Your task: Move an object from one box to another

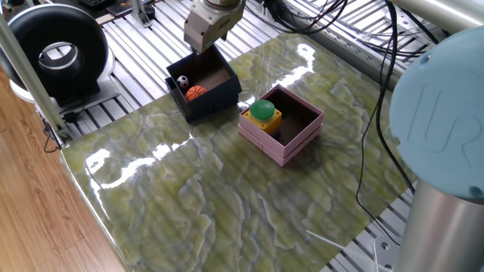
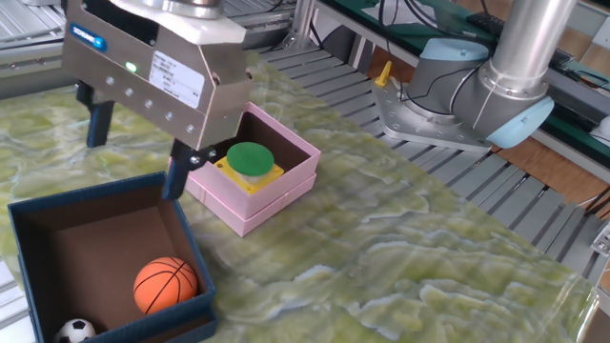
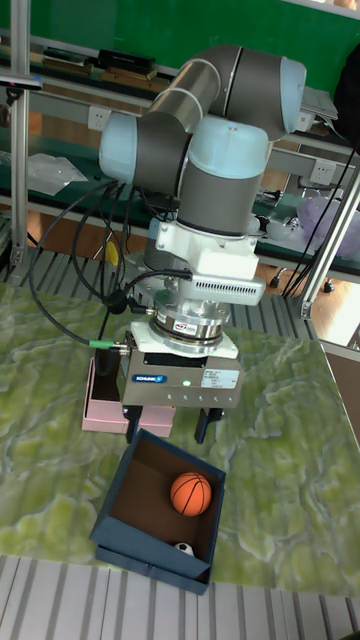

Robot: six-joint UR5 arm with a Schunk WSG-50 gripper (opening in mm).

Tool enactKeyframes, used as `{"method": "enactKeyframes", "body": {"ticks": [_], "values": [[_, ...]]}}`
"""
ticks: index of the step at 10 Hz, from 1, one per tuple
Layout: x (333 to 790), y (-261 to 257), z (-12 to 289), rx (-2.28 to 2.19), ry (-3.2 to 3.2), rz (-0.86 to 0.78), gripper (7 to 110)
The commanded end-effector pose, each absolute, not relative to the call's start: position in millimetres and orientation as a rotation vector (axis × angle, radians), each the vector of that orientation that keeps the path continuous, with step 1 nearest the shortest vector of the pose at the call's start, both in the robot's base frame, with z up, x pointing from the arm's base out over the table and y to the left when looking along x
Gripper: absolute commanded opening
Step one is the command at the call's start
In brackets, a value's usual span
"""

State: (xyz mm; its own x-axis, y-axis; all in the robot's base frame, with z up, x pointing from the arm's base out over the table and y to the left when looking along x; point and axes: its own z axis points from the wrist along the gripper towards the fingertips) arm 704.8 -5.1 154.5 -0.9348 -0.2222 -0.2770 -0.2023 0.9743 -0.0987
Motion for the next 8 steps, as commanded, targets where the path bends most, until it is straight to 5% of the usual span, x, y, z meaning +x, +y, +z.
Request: {"method": "enactKeyframes", "body": {"ticks": [1,3,4,7,8], "values": [[745,-12,175,-0.29,2.656,-0.152,7],[745,16,186,-0.363,2.618,-0.034,7],[742,20,190,-0.359,2.617,-0.01,44],[726,30,191,-0.383,2.665,0.054,44],[729,32,190,-0.401,2.655,0.062,66]]}}
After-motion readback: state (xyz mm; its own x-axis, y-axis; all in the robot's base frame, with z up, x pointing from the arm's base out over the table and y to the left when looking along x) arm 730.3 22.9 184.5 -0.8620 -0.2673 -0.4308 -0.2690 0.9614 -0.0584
